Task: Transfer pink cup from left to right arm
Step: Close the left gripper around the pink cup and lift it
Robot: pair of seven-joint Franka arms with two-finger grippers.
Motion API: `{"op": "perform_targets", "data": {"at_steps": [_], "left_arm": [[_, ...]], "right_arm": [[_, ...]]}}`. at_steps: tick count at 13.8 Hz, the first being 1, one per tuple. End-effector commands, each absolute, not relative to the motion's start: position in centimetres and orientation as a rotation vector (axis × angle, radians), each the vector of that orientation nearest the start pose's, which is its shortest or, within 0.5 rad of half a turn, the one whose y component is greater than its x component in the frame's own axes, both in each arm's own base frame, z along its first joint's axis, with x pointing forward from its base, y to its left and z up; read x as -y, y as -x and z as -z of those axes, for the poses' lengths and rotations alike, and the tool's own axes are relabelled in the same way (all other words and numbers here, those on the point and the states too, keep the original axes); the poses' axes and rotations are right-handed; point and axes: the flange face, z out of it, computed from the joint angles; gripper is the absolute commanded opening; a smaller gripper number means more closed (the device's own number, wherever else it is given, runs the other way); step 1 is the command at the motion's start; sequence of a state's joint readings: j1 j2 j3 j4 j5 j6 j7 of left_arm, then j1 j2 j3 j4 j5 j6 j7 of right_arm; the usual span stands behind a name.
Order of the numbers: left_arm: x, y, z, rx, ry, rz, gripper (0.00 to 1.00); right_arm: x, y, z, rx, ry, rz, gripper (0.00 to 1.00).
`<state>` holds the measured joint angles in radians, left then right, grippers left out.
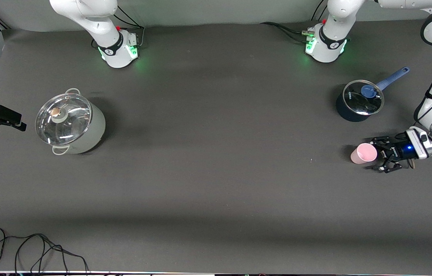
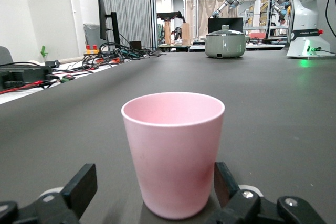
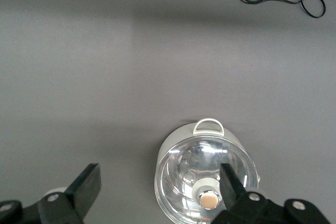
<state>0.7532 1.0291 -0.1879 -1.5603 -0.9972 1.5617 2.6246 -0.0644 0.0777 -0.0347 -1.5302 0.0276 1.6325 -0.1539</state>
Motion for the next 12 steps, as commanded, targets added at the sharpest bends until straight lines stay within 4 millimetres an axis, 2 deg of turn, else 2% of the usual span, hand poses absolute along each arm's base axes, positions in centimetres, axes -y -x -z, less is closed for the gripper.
{"op": "perform_targets", "data": {"at_steps": [1, 4, 8, 10, 11, 12], "left_arm": [[-23.0, -55.0, -5.1, 1.281, -1.365, -1.313, 0.99], [-21.5, -54.6, -4.0, 1.27, -1.351, -1.302, 0.99], [-19.1, -55.7, -4.1, 1.274, -1.318, -1.304, 0.99], [-18.5, -56.0, -4.1, 1.282, -1.313, -1.297, 0.95], [-18.5, -56.1, -4.2, 1.285, -1.314, -1.297, 0.84], [-18.5, -56.2, -4.2, 1.285, -1.316, -1.3, 0.66]], "right_arm": [[5.9, -57.8, -61.0, 0.073, 3.121, 0.05, 1.0], [5.9, -57.8, -61.0, 0.073, 3.121, 0.05, 1.0], [5.9, -57.8, -61.0, 0.075, 3.119, 0.05, 1.0], [5.9, -57.9, -60.9, 0.075, 3.121, 0.048, 1.0], [5.9, -57.9, -60.9, 0.075, 3.121, 0.048, 1.0], [5.9, -57.8, -61.0, 0.073, 3.121, 0.05, 1.0]]}}
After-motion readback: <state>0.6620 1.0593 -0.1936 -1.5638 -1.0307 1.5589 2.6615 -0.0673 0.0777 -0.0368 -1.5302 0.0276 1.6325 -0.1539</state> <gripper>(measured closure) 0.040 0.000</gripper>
